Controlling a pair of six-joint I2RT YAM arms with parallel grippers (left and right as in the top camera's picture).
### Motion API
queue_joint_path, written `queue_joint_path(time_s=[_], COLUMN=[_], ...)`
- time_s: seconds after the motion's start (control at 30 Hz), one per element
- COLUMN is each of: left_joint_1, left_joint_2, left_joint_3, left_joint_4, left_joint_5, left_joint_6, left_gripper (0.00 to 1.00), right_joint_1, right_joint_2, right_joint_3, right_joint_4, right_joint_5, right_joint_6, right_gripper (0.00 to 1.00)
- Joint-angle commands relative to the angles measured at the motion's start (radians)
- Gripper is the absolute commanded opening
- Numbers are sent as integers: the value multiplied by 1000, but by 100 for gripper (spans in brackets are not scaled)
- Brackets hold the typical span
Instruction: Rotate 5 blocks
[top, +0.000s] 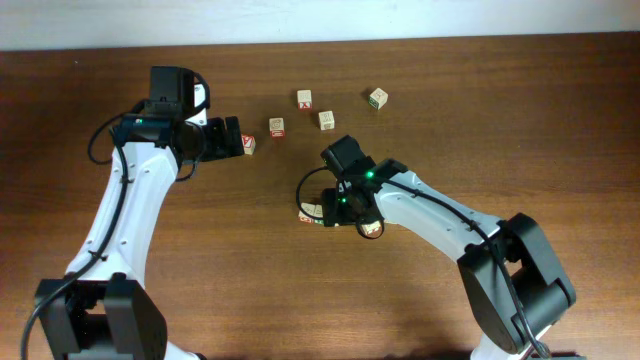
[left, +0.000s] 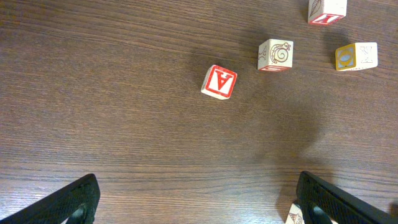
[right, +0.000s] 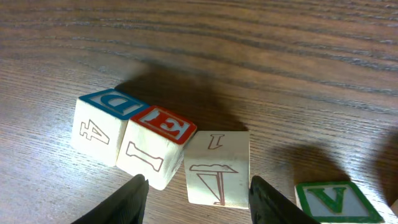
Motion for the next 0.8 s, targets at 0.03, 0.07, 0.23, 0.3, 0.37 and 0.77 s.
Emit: queue_joint_path(time_s=[0.03, 0.07, 0.23, 0.3, 0.37, 0.77], left_joint_1=[3, 3, 3, 3, 3, 3], left_joint_2=[-18, -18, -18, -18, -18, -18], left_joint_3=[12, 12, 12, 12, 12, 12], left_joint_4=[1, 1, 1, 2, 1, 1], left_joint_5=[-6, -6, -6, -6, -6, -6], left_joint_6=[16, 16, 16, 16, 16, 16], left_gripper=[99, 99, 99, 99, 99, 99], right_joint_1=[5, 5, 5, 5, 3, 55], right_joint_2=[5, 5, 5, 5, 4, -10], right_joint_3=[18, 18, 18, 18, 26, 72], right_joint_4=[-2, -2, 10, 34, 53, -54], right_joint_5=[-48, -62, -75, -74, -74, -40], right_joint_6=[15, 17, 39, 39, 38, -10], right_gripper=[53, 53, 53, 53, 53, 4])
